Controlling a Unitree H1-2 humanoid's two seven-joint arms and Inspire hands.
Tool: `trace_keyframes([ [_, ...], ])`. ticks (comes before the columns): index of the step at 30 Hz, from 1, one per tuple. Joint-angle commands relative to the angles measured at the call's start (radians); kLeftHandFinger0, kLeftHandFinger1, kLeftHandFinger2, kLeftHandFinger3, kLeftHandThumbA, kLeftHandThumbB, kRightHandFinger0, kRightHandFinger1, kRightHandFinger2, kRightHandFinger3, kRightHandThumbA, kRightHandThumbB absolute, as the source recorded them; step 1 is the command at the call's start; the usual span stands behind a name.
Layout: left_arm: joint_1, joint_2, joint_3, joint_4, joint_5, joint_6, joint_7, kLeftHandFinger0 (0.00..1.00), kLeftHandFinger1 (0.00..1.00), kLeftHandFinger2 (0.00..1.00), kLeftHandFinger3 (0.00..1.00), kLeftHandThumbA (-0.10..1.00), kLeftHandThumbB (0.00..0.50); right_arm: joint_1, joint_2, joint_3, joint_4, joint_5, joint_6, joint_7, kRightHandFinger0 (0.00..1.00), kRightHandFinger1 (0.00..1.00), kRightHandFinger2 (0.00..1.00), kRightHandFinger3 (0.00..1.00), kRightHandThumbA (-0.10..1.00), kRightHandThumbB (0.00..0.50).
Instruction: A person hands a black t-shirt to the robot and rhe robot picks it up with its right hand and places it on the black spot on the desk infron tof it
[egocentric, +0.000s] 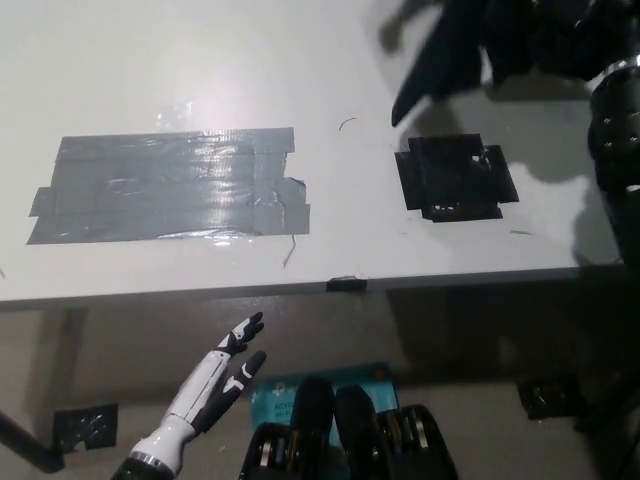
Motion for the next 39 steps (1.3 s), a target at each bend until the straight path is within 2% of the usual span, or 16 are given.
trace_keyframes([
  [1,-0.014,0.013,-0.009,-0.021,0.02,-0.005,-0.005,1.0,1.0,1.0,1.0,1.0,0.5,-0.017,-0.006,-0.006,-0.065,-0.046,-0.052,-0.083,0.0,0.46,0.88,1.0,-0.1,0.197],
  [6,-0.008,0.012,-0.01,-0.041,0.013,0.026,-0.019,1.0,1.0,1.0,1.0,1.0,0.5,0.038,0.026,0.052,0.001,-0.076,-0.082,-0.099,0.05,0.52,0.91,0.92,-0.1,0.178],
  [8,-0.011,0.012,-0.014,-0.048,0.025,0.031,-0.018,1.0,1.0,1.0,1.0,1.0,0.5,0.062,0.041,0.077,0.029,-0.075,-0.095,-0.082,0.0,0.43,0.81,0.82,-0.1,0.223],
  [12,-0.022,0.016,-0.014,-0.044,0.028,0.023,-0.016,1.0,1.0,1.0,1.0,1.0,0.5,0.085,0.07,0.141,0.131,-0.098,-0.131,-0.08,0.0,0.32,0.76,0.77,-0.1,0.195],
  [14,-0.033,0.021,-0.019,-0.042,0.038,0.024,-0.021,1.0,1.0,1.0,1.0,1.0,0.5,0.099,0.093,0.186,0.214,-0.11,-0.145,-0.08,0.0,0.4,0.92,0.89,-0.1,0.199],
  [18,-0.041,0.024,-0.024,-0.042,0.038,0.025,-0.023,1.0,1.0,1.0,1.0,1.0,0.5,0.098,0.108,0.257,0.35,-0.143,-0.18,-0.1,0.03,0.51,0.98,0.99,-0.1,0.166],
  [21,-0.046,0.025,-0.025,-0.035,0.033,0.009,-0.021,1.0,1.0,1.0,1.0,1.0,0.5,0.095,0.122,0.306,0.471,-0.157,-0.24,-0.144,0.02,0.46,0.84,0.88,-0.1,0.218],
  [25,-0.053,0.026,-0.026,-0.033,0.036,0.01,-0.018,0.97,1.0,1.0,1.0,1.0,0.5,0.08,0.135,0.351,0.586,-0.161,-0.214,-0.113,0.03,0.53,0.94,0.96,-0.1,0.176],
  [26,-0.054,0.028,-0.026,-0.036,0.037,0.012,-0.019,0.98,1.0,1.0,1.0,1.0,0.5,0.069,0.128,0.364,0.606,-0.143,-0.175,0.015,0.28,0.8,1.0,1.0,-0.1,0.173],
  [27,-0.055,0.028,-0.026,-0.037,0.037,0.013,-0.019,0.97,1.0,1.0,1.0,1.0,0.5,0.064,0.126,0.368,0.612,-0.134,-0.165,0.055,0.32,0.75,1.0,1.0,-0.1,0.172],
  [28,-0.055,0.028,-0.026,-0.039,0.037,0.016,-0.021,0.97,1.0,1.0,1.0,1.0,0.5,0.059,0.123,0.376,0.614,-0.131,-0.15,0.098,0.51,0.95,1.0,1.0,-0.06,0.179],
  [29,-0.055,0.029,-0.027,-0.041,0.036,0.021,-0.023,0.97,1.0,1.0,1.0,1.0,0.5,0.047,0.114,0.392,0.614,-0.126,-0.105,0.208,1.0,1.0,1.0,1.0,-0.01,0.205],
  [33,-0.065,0.027,-0.027,-0.037,0.024,0.02,-0.033,0.94,1.0,1.0,1.0,1.0,0.5,0.035,0.08,0.427,0.6,-0.128,-0.033,0.394,1.0,1.0,1.0,1.0,0.18,0.347],
  [34,-0.067,0.025,-0.026,-0.034,0.021,0.021,-0.033,0.94,1.0,1.0,1.0,1.0,0.5,0.034,0.06,0.434,0.569,-0.116,-0.016,0.475,1.0,1.0,1.0,1.0,0.34,0.438],
  [37,-0.067,0.028,-0.025,-0.03,0.02,0.022,-0.033,0.94,1.0,1.0,1.0,1.0,0.5,0.034,-0.024,0.42,0.415,-0.004,0.046,0.746,1.0,1.0,1.0,1.0,0.65,0.5],
  [39,-0.074,0.033,-0.024,-0.027,0.021,0.022,-0.035,0.93,1.0,1.0,1.0,1.0,0.5,0.04,-0.072,0.397,0.312,0.068,0.078,0.825,1.0,1.0,1.0,1.0,0.68,0.5],
])
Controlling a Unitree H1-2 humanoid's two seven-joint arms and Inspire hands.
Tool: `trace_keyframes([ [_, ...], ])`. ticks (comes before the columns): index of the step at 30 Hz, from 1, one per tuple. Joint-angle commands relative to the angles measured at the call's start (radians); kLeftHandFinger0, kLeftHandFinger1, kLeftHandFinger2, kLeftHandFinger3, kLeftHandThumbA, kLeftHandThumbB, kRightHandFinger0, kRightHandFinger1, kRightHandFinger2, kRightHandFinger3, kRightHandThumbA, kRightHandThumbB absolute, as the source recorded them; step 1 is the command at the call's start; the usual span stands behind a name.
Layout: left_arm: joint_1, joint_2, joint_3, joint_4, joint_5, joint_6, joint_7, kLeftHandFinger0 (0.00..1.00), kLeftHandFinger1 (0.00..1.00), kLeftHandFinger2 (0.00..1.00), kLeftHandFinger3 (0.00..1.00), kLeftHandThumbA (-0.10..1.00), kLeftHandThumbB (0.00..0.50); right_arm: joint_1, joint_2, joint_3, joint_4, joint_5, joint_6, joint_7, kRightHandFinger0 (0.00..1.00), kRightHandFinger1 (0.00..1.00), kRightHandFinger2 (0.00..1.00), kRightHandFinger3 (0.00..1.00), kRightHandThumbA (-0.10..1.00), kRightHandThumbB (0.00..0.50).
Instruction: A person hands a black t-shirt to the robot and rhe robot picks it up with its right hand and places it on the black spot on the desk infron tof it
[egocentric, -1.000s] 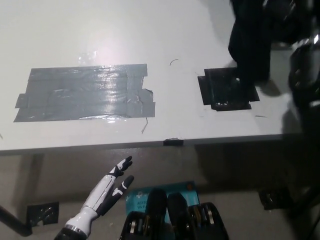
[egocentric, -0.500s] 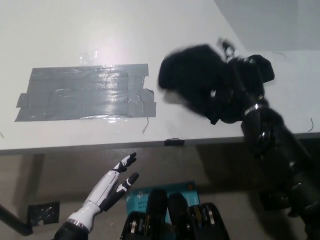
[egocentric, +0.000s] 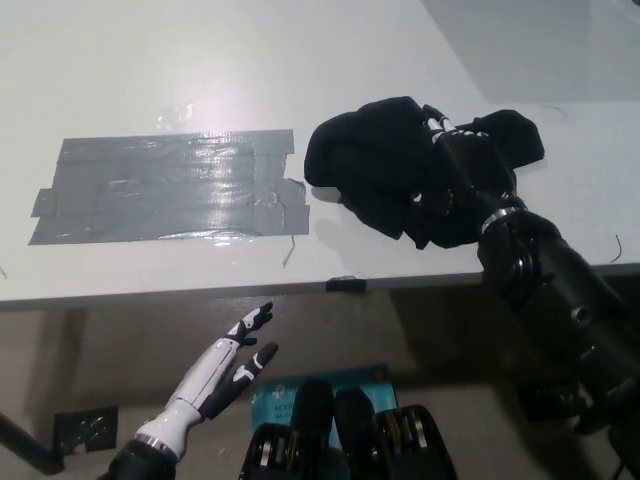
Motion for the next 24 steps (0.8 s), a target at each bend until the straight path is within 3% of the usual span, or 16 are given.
trace_keyframes([
  [1,-0.041,0.02,0.003,-0.016,-0.01,-0.011,-0.02,0.93,1.0,1.0,1.0,1.0,0.5,-0.022,-0.21,-0.003,-0.297,0.258,0.25,0.815,1.0,1.0,1.0,1.0,0.71,0.5],
  [3,-0.052,0.023,0.001,-0.013,-0.005,-0.001,-0.025,0.94,1.0,1.0,1.0,1.0,0.5,-0.018,-0.273,-0.08,-0.413,0.457,0.278,0.912,1.0,1.0,1.0,1.0,0.7,0.5],
  [7,-0.066,0.022,0.0,-0.001,-0.007,0.002,-0.03,0.94,1.0,1.0,1.0,1.0,0.5,-0.001,-0.392,-0.205,-0.683,0.777,0.347,1.006,1.0,1.0,1.0,1.0,0.77,0.5],
  [11,-0.064,0.01,0.005,0.015,-0.02,0.005,-0.025,0.95,1.0,1.0,1.0,1.0,0.5,0.043,-0.431,-0.362,-0.878,1.077,0.421,1.012,1.0,1.0,1.0,1.0,0.86,0.5],
  [14,-0.055,0.008,0.0,0.031,-0.015,-0.017,-0.017,0.94,1.0,1.0,1.0,1.0,0.5,0.101,-0.41,-0.459,-1.005,1.192,0.459,0.904,1.0,1.0,1.0,1.0,0.93,0.5],
  [15,-0.053,0.007,-0.001,0.036,-0.016,-0.024,-0.017,0.93,1.0,1.0,1.0,1.0,0.5,0.12,-0.399,-0.49,-1.051,1.218,0.46,0.849,1.0,1.0,1.0,1.0,1.0,0.5],
  [24,-0.056,0.007,-0.001,0.039,-0.02,-0.016,-0.023,0.96,1.0,1.0,1.0,1.0,0.5,0.198,-0.292,-0.657,-1.216,1.288,0.403,0.548,1.0,1.0,1.0,1.0,1.0,0.5],
])
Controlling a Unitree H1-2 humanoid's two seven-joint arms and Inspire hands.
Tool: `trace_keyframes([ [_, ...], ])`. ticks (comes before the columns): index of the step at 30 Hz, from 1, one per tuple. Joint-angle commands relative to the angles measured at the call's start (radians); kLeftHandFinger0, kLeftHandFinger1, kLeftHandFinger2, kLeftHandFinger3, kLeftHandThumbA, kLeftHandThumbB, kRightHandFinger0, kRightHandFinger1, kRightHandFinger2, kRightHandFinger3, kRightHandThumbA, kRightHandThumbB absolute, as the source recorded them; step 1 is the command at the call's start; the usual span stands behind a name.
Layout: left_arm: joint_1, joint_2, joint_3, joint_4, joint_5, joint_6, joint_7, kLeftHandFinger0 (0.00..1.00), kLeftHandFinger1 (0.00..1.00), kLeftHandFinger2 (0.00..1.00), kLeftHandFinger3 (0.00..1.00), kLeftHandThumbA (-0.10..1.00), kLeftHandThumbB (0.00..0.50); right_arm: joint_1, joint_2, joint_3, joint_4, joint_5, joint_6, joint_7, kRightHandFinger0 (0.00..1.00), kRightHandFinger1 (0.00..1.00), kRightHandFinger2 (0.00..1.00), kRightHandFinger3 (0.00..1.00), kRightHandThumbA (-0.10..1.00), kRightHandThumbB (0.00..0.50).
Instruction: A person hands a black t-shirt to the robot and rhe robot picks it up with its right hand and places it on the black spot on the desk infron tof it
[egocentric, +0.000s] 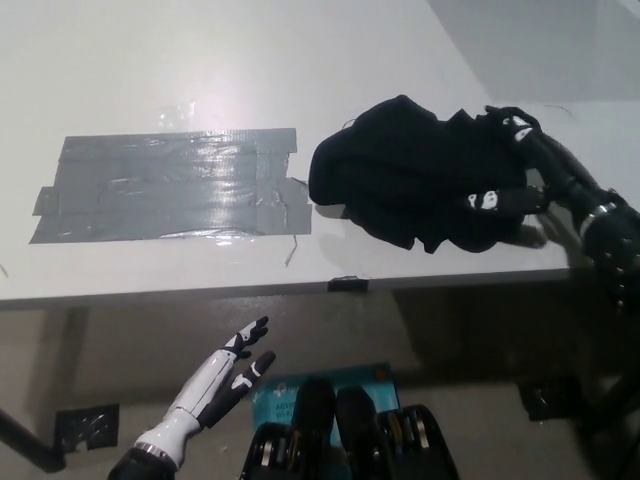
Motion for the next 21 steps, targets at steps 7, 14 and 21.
trace_keyframes([
  [7,-0.062,0.007,0.003,-0.023,-0.023,-0.028,-0.021,0.94,1.0,1.0,1.0,1.0,0.5,0.073,-0.119,-0.504,-0.852,0.926,0.209,0.077,1.0,1.0,1.0,1.0,1.0,0.5],
  [14,-0.063,0.004,0.005,-0.016,-0.018,-0.031,-0.012,0.93,1.0,1.0,1.0,1.0,0.5,0.305,-0.101,-0.462,-1.142,0.914,0.096,-0.017,1.0,1.0,1.0,1.0,1.0,0.5],
  [21,-0.032,0.001,0.005,-0.022,-0.016,-0.033,-0.004,0.97,1.0,1.0,1.0,1.0,0.5,0.605,0.061,-0.308,-1.148,0.637,0.007,0.006,1.0,1.0,1.0,1.0,1.0,0.481],
])
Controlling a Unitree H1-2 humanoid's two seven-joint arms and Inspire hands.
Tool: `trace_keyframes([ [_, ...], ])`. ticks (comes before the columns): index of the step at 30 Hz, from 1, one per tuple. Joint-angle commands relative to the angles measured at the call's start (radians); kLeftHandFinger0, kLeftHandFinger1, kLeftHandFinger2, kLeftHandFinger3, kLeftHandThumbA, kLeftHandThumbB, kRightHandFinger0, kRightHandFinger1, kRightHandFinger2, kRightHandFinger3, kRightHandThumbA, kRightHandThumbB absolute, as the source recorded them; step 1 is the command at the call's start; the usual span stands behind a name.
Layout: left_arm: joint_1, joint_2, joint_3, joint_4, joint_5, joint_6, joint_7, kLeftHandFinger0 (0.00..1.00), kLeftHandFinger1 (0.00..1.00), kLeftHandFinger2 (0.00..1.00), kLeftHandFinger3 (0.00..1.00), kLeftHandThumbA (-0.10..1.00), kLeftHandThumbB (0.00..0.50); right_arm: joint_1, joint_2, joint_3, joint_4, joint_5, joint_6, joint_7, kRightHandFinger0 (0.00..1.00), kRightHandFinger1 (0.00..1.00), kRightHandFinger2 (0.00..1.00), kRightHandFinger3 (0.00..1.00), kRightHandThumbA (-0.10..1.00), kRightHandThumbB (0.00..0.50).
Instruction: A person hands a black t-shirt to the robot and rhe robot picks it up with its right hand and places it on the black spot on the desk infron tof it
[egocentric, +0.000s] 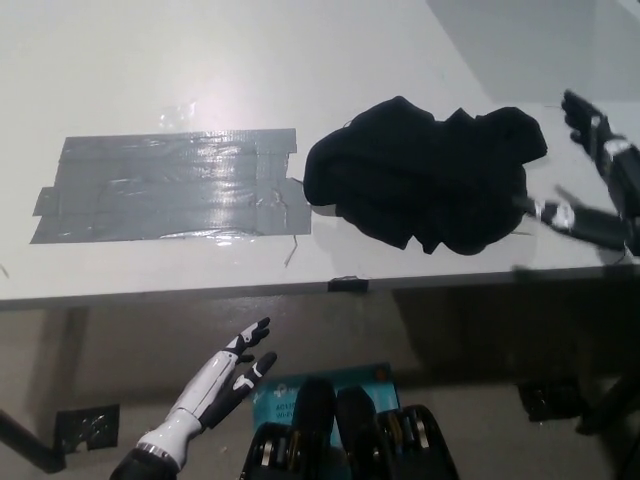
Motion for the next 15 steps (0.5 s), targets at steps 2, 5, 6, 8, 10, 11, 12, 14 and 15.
trace_keyframes([
  [2,-0.024,0.006,0.004,-0.029,-0.017,-0.035,-0.005,0.97,1.0,1.0,1.0,1.0,0.5,0.3,0.08,-0.04,-0.498,0.253,-0.065,-0.009,1.0,1.0,1.0,1.0,1.0,0.5],
  [5,0.0,0.006,0.003,-0.044,-0.018,-0.031,-0.006,0.96,1.0,1.0,1.0,1.0,0.5,0.325,0.133,0.011,-0.294,0.216,-0.09,0.045,1.0,1.0,1.0,1.0,1.0,0.487],
  [6,0.004,0.005,0.003,-0.047,-0.018,-0.028,-0.006,0.96,1.0,1.0,1.0,1.0,0.5,0.327,0.141,0.015,-0.263,0.225,-0.09,0.055,1.0,1.0,1.0,1.0,1.0,0.485],
  [8,0.015,-0.001,0.002,-0.047,-0.018,-0.033,0.0,0.95,1.0,1.0,1.0,1.0,0.5,0.318,0.179,0.015,-0.147,0.236,-0.084,0.075,1.0,1.0,1.0,1.0,1.0,0.418],
  [10,0.032,-0.003,0.005,-0.052,-0.014,-0.044,0.013,0.95,1.0,1.0,1.0,1.0,0.5,0.308,0.195,0.026,-0.053,0.222,-0.077,0.094,1.0,1.0,1.0,1.0,1.0,0.41],
  [11,0.036,-0.001,0.007,-0.057,-0.014,-0.044,0.015,0.95,1.0,1.0,1.0,1.0,0.5,0.307,0.2,0.03,-0.027,0.216,-0.074,0.102,1.0,1.0,1.0,1.0,1.0,0.403],
  [12,0.038,-0.001,0.009,-0.059,-0.017,-0.047,0.015,0.96,1.0,1.0,1.0,1.0,0.5,0.306,0.201,0.035,-0.002,0.216,-0.071,0.115,1.0,1.0,1.0,1.0,1.0,0.373],
  [14,0.035,-0.009,0.016,-0.058,-0.029,-0.05,0.017,0.97,1.0,1.0,1.0,1.0,0.5,0.3,0.199,0.046,0.054,0.22,-0.065,0.144,1.0,1.0,1.0,1.0,1.0,0.359],
  [15,0.035,-0.012,0.019,-0.059,-0.034,-0.048,0.017,0.98,1.0,1.0,1.0,1.0,0.5,0.297,0.199,0.053,0.073,0.216,-0.064,0.153,1.0,1.0,1.0,1.0,1.0,0.359],
])
